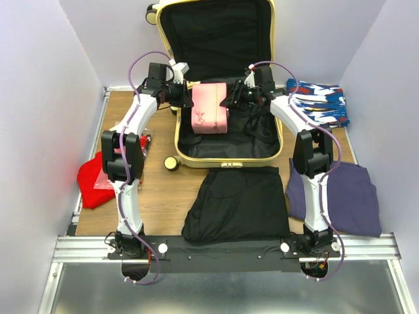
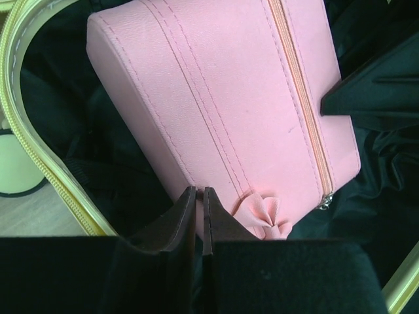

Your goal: Pack the luggage

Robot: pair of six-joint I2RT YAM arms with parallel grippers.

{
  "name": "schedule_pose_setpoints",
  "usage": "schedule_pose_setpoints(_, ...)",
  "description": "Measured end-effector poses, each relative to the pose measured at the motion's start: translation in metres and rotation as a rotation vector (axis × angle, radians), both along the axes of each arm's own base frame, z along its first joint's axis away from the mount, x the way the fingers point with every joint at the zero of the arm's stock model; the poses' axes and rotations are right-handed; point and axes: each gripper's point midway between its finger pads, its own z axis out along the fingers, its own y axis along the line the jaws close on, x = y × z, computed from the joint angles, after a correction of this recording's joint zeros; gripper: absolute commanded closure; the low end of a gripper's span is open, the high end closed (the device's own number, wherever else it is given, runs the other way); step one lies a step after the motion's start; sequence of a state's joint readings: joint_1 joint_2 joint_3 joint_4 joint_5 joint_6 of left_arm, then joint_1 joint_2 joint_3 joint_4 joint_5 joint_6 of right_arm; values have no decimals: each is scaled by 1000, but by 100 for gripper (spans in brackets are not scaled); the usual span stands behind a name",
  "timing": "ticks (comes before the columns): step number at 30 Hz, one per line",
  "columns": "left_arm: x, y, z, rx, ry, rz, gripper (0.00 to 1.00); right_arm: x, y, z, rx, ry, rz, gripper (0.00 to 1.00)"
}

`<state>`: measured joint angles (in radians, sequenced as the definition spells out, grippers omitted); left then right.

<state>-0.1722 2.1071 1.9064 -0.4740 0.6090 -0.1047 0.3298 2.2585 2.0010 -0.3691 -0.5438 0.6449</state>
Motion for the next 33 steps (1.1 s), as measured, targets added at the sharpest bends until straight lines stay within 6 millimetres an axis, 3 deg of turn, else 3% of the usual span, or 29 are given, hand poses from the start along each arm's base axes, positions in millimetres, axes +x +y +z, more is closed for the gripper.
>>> schedule_pose_setpoints(7, -3, 5, -2, -11, 20, 19, 85, 5, 3, 1, 19, 6, -14, 59)
schedule_pose_setpoints(10, -2, 5, -1, -14, 16, 22, 75, 7, 4, 1, 24, 11, -26, 57)
schedule_pose_setpoints(11, -2, 6, -1, -15, 15, 23, 65, 8, 3, 1, 24, 8, -30, 55)
schedule_pose_setpoints(14, -2, 5, -1, -22, 21, 24, 52, 10, 4, 2, 23, -2, -36, 50)
schedule_pose_setpoints(20, -11, -4, -6, -38, 50, 5, 46, 14, 2, -3, 13, -22, -54, 44)
schedule_pose_setpoints(22, -15, -6, -10, -49, 69, -3, 46, 14, 1, -5, 10, -22, -58, 45)
schedule_pose_setpoints(27, -17, -9, -9, -68, 85, -12, 66, 14, 0, -5, 16, -16, -62, 55)
schedule_pose_setpoints(33, -15, -7, -7, -86, 100, 10, 73, 13, -1, -4, 35, 19, -72, 58)
